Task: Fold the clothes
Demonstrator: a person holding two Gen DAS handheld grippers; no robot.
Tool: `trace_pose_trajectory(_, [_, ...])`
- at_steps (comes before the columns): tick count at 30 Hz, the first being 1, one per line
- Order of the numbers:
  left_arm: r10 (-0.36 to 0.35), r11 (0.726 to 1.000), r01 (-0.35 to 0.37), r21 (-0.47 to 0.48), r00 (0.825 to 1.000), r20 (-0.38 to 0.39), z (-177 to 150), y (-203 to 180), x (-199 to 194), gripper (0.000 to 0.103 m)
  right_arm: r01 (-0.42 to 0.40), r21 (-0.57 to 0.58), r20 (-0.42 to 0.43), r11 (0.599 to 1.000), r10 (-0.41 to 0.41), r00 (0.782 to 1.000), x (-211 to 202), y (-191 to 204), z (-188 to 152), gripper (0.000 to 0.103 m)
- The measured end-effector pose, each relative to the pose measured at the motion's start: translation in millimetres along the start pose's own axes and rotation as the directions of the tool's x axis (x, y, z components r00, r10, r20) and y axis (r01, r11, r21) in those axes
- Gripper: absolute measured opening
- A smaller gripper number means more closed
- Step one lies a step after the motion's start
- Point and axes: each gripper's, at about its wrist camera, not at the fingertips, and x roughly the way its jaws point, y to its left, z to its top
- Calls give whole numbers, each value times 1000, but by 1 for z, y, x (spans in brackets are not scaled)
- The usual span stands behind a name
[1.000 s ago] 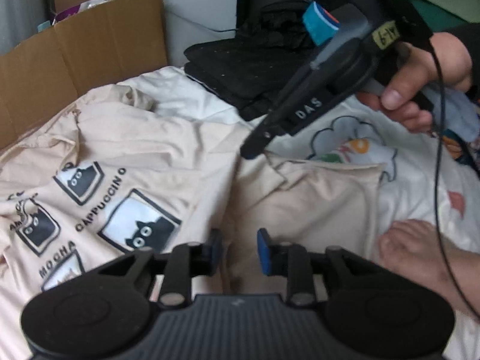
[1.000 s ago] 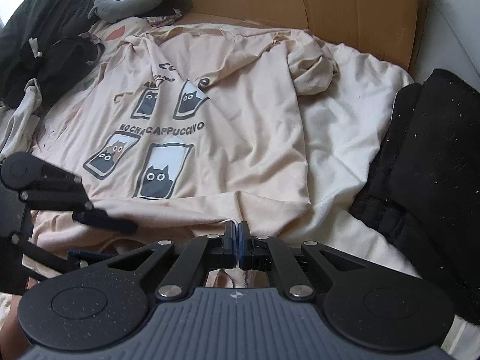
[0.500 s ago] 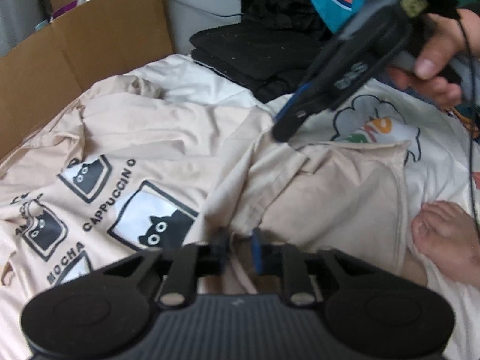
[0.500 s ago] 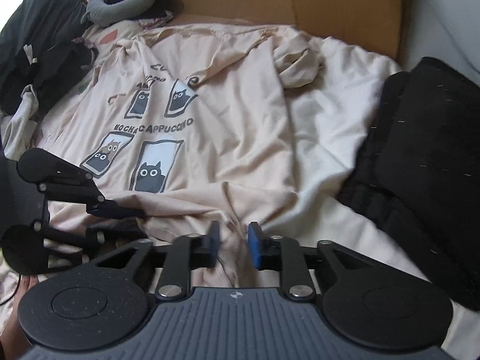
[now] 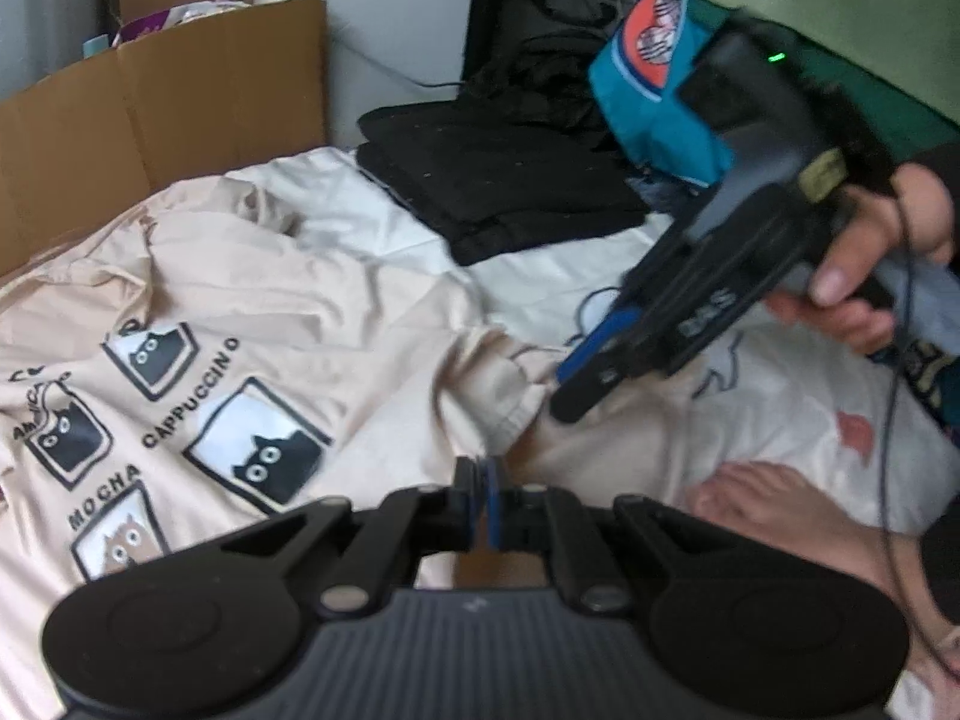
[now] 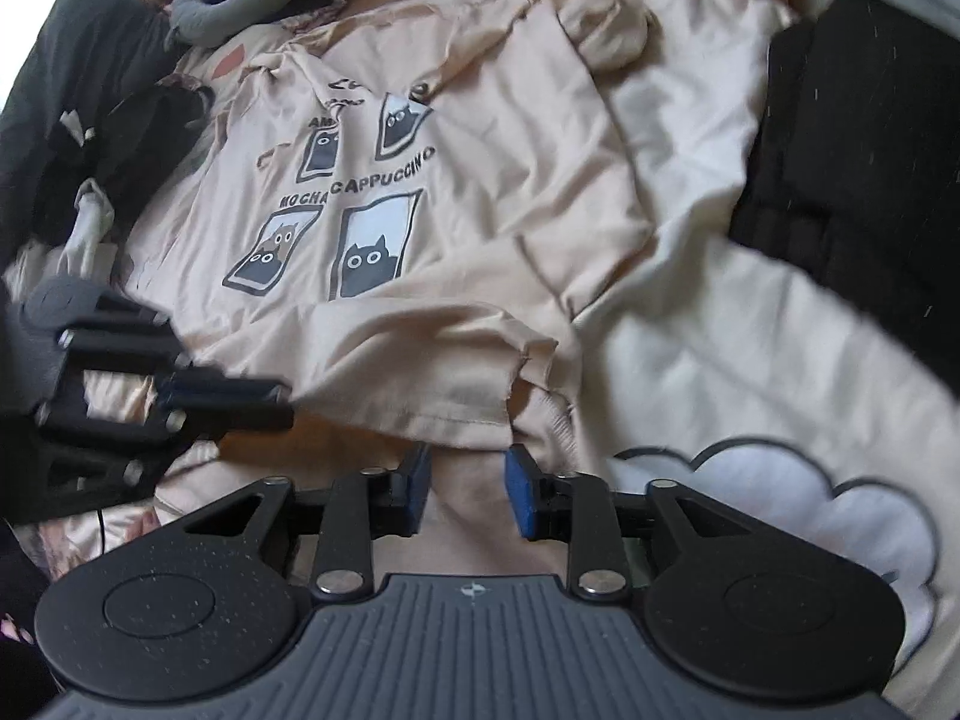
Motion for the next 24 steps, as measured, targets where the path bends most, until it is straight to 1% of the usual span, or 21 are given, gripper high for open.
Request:
trace_pose_trajectory(1, [-6,1000,6,-3,1000,-1,-1,-2,0,4,-7,20,-1,1000,7,1000,3,-1,-1,45])
trace_pose_trajectory(2, [-14,1000,14,-7,1000,-4,-3,-4,0,4,-7,44,1,999,7,1000,5,-4,-1,49])
trace_pose_trajectory(5, [-23,1000,23,-19,1000,-12,-7,-7,2,4,-5,89,-5,996,5,1000,11,-13,-2,49])
trace_pose_trajectory(7, [-29,999,29,-27,999,-17,-10,-8,2,4,-20,116,-1,993,21,1000,12,-16,-3,50])
trace_pose_trajectory(9, [-37,999,36,-35,999,-16,-11,-10,3,4,-40,131,6,991,40,999,15,-18,-4,51])
trace_pose_trajectory(11, [-42,998,42,-40,999,-14,-12,-11,2,4,-42,122,3,992,42,999,19,-15,-4,49])
trace_pose_trajectory(12, [-45,998,44,-42,999,-13,-13,-13,2,4,-43,118,1,992,43,999,21,-13,-4,45])
trace_pose_trajectory(13, [-50,998,49,-45,999,-13,-13,-14,1,4,-47,104,-6,994,48,999,21,-11,-3,37])
trace_pose_trajectory(14, [-55,997,54,-47,998,-14,-13,-15,1,4,-50,90,-12,995,52,999,22,-8,-3,23])
trace_pose_trajectory(15, [-60,997,59,-50,998,-14,-14,-16,0,4,-54,76,-19,996,56,998,22,-6,-2,13])
trace_pose_trajectory(16, [-65,997,64,-52,998,-15,-14,-17,0,4,-58,69,-29,996,60,998,21,-5,-3,0])
trace_pose_trajectory(21, [-110,992,110,-54,994,5,-14,-28,-8,3,-47,71,-41,996,49,998,0,-5,-8,0])
trace_pose_trajectory(24, [-131,990,132,-56,991,15,-14,-36,-12,2,-5,75,-44,997,8,999,-21,-9,-15,0])
